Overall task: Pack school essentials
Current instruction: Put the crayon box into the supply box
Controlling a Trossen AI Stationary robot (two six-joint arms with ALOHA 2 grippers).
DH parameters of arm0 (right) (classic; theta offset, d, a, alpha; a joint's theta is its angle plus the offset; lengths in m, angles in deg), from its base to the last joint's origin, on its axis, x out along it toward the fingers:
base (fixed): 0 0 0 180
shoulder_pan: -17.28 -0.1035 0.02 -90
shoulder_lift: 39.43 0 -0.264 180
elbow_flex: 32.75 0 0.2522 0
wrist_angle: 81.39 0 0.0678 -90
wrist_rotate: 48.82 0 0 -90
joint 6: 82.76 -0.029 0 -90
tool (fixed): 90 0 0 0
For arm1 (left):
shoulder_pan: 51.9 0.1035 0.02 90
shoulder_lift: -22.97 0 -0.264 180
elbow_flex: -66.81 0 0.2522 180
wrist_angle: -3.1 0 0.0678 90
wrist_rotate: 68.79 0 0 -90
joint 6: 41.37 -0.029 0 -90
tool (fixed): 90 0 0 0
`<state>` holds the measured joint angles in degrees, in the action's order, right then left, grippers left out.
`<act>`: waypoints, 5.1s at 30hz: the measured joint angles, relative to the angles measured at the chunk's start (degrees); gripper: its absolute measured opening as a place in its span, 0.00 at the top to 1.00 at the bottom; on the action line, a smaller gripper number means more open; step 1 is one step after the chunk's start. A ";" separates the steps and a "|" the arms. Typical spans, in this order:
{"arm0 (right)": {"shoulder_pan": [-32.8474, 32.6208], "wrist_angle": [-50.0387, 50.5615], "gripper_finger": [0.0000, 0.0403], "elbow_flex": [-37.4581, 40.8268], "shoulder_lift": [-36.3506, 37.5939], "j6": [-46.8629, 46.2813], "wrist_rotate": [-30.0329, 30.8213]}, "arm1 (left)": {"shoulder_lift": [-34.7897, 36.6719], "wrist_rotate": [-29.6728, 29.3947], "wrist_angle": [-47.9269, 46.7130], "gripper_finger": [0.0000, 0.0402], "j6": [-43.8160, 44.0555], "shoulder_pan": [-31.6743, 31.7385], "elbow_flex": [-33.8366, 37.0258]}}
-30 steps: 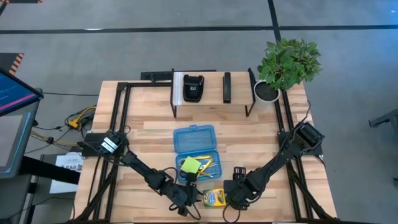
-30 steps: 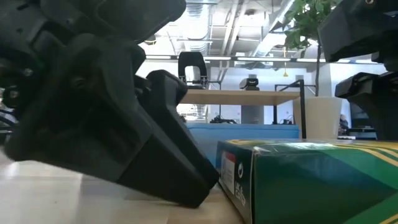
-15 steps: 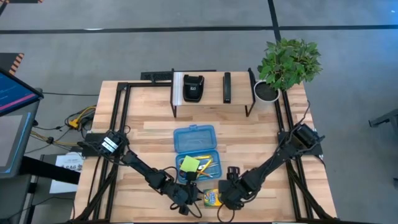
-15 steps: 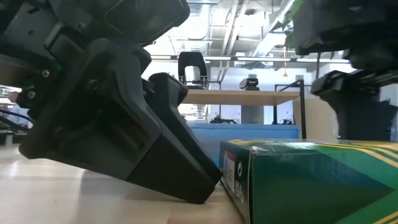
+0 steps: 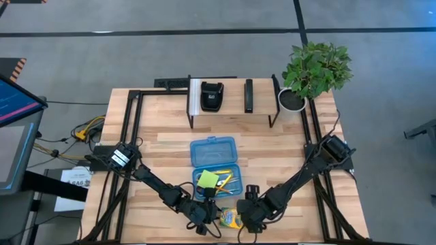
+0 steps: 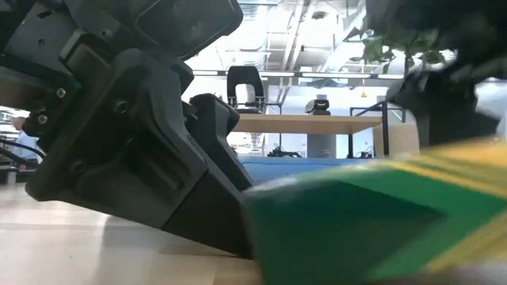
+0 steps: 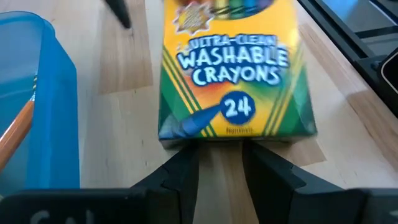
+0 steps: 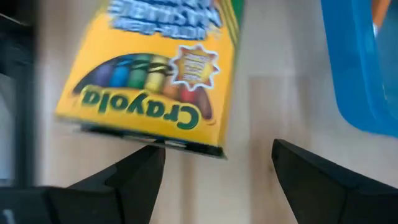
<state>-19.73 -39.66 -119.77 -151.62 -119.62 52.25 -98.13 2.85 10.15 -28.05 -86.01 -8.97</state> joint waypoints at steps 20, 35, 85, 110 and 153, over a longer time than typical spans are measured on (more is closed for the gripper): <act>0.54 -0.90 0.21 -7.10 0.21 10.36 3.65 | 0.02 -0.01 -0.47 0.72 0.15 0.00 0.02; 1.91 -6.87 0.21 -7.12 0.27 16.39 4.09 | 0.04 -0.03 -0.59 0.72 0.28 0.02 0.02; 6.43 -4.73 0.21 -6.90 1.00 17.25 4.08 | 1.64 4.19 -6.72 0.69 1.99 0.08 -0.02; -3.24 15.08 0.25 -5.52 8.82 -11.73 4.02 | 4.09 4.39 -6.58 0.69 0.46 -0.07 0.19; -4.07 7.53 0.25 9.12 6.86 -26.84 -4.13 | 3.91 10.17 -3.11 0.69 -2.40 6.29 -0.03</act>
<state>-23.80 -32.13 -110.65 -144.76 -146.46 48.12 -94.22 13.02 7.04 -30.44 -79.72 -9.01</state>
